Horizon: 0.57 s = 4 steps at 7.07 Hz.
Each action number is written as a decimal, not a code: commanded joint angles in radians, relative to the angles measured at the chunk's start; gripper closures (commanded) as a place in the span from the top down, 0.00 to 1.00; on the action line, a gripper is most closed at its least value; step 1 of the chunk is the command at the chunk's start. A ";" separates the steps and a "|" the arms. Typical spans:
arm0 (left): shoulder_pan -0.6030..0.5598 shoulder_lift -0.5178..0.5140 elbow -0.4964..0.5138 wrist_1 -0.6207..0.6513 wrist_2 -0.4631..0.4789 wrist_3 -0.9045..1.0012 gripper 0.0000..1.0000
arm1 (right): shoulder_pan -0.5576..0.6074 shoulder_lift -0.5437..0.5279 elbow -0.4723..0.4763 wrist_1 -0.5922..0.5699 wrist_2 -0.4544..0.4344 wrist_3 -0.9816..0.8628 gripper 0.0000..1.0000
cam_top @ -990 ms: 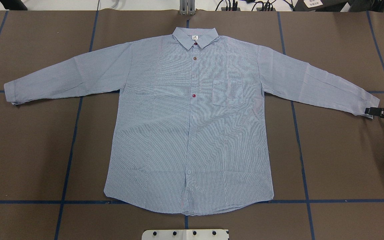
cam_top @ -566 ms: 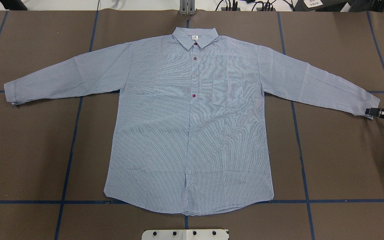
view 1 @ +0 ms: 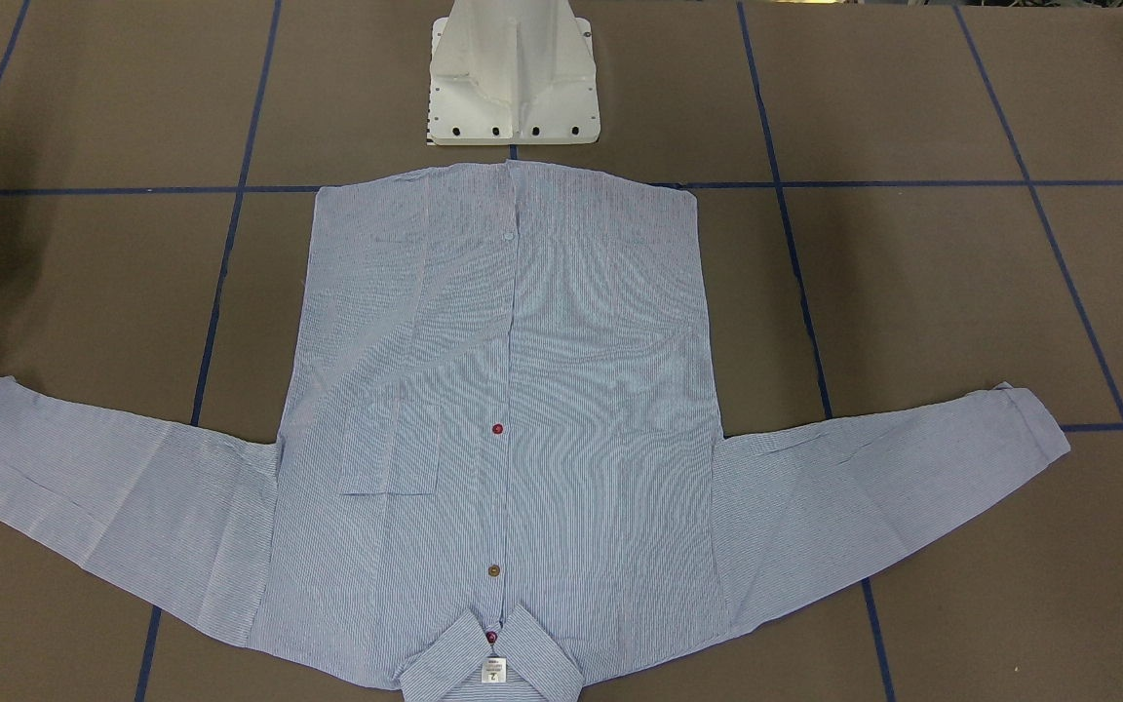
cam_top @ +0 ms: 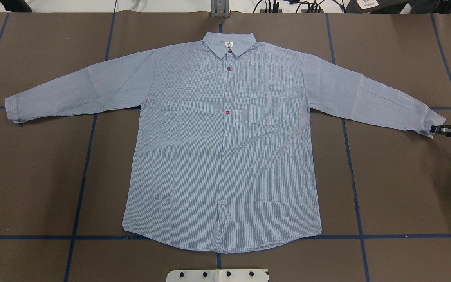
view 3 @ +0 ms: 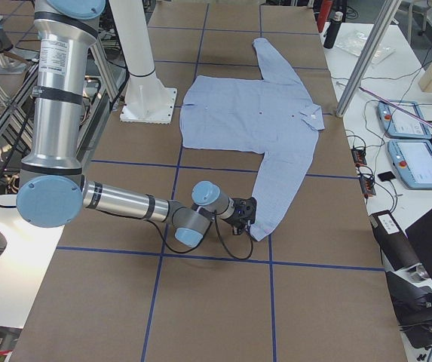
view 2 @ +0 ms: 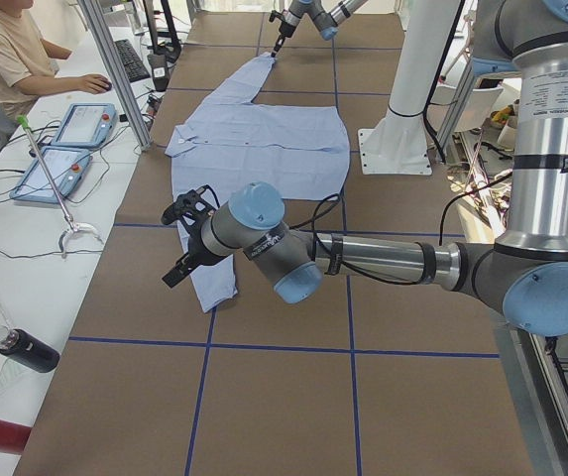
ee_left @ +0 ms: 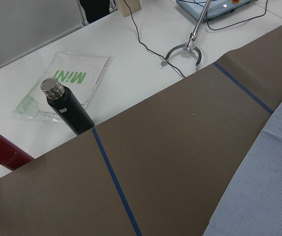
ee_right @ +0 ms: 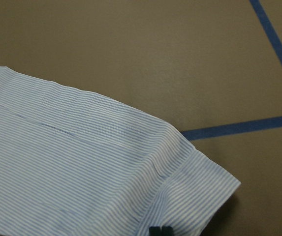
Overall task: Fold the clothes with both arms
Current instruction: 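Lower the right gripper onto the sleeve cuff nearest it and grasp, then carry the held sleeve with the right gripper across the shirt chest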
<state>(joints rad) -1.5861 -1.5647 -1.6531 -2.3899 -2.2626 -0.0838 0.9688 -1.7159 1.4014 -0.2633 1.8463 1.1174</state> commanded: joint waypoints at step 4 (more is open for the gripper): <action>0.000 0.000 0.015 0.000 -0.002 -0.001 1.00 | -0.054 0.483 0.390 -0.853 -0.028 0.119 0.00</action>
<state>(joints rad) -1.5861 -1.5646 -1.6428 -2.3899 -2.2630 -0.0831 0.9564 -1.4573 1.7590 -0.8587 1.8502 1.1522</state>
